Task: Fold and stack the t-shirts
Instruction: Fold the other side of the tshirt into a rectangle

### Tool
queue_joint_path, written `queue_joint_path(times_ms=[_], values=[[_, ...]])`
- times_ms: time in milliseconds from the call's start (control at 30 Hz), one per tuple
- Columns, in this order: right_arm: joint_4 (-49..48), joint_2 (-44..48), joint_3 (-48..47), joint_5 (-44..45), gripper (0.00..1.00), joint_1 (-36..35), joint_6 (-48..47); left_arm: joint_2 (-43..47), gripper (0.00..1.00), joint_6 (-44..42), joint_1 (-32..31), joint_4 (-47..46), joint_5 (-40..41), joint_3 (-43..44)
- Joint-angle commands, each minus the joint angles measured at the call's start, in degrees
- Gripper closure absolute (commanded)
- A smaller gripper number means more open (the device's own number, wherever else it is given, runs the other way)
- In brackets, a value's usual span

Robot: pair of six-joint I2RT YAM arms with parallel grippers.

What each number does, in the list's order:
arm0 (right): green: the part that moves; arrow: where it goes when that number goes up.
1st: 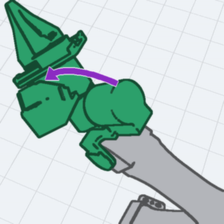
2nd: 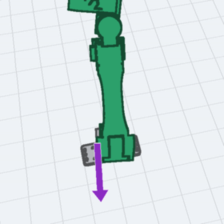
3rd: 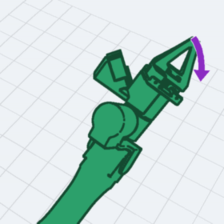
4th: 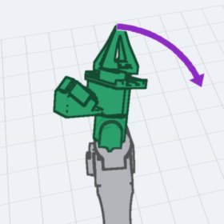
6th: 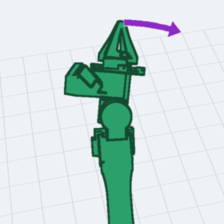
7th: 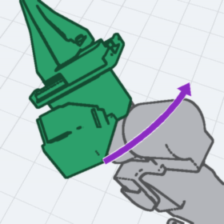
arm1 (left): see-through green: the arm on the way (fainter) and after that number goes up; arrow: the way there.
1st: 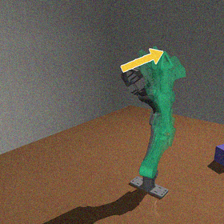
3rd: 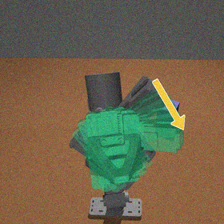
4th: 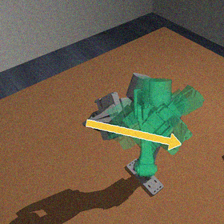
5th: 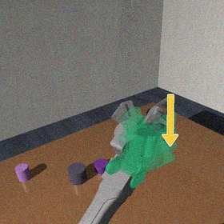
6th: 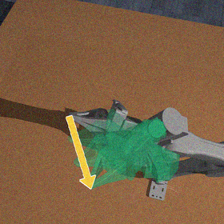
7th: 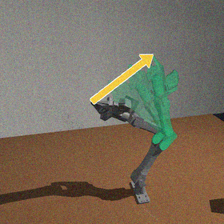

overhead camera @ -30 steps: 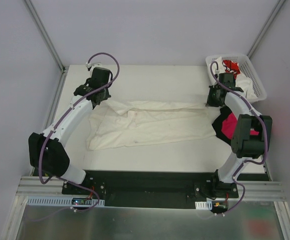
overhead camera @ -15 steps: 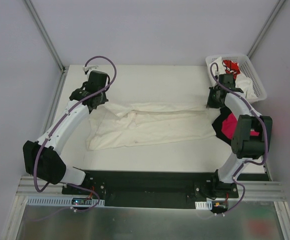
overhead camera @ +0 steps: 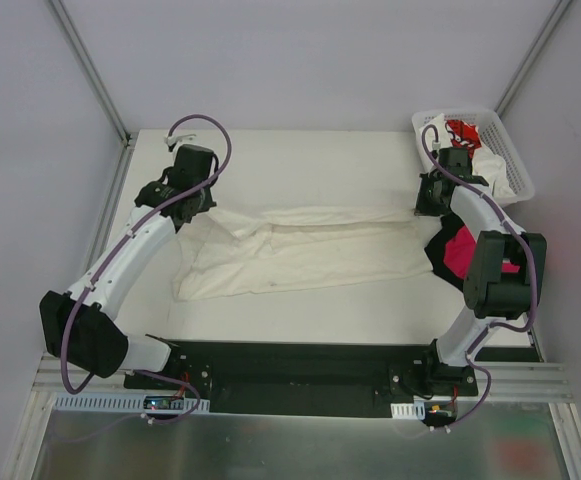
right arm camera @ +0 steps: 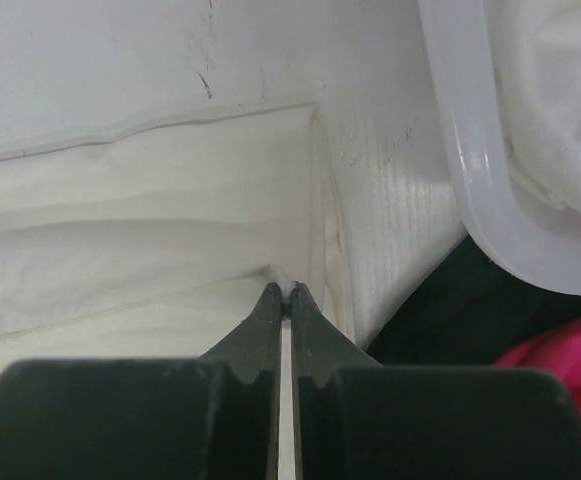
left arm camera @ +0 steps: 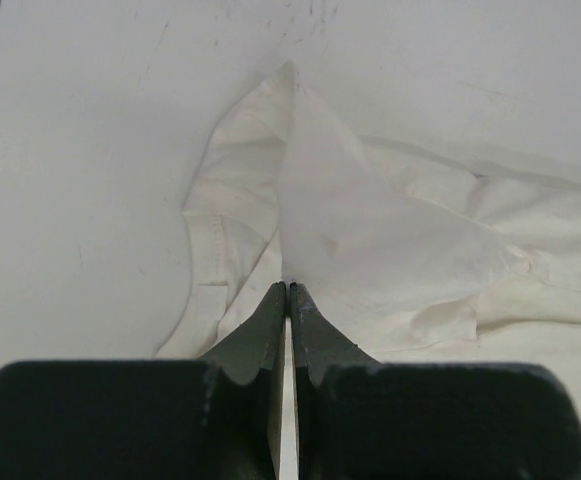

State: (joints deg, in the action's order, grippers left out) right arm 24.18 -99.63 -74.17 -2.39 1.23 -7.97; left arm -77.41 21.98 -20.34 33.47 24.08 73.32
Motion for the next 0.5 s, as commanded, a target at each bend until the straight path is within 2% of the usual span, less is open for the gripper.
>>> queue_joint_path(times_ms=[0,467], values=[[0.6,3.3,0.5,1.2,0.99,-0.4,0.1,2.0,1.00,1.3,-0.9,1.4,-0.7,-0.9],[0.8,2.9,1.9,1.4,0.99,-0.7,0.4,-0.2,1.00,5.1,-2.3,0.6,0.6,-6.0]])
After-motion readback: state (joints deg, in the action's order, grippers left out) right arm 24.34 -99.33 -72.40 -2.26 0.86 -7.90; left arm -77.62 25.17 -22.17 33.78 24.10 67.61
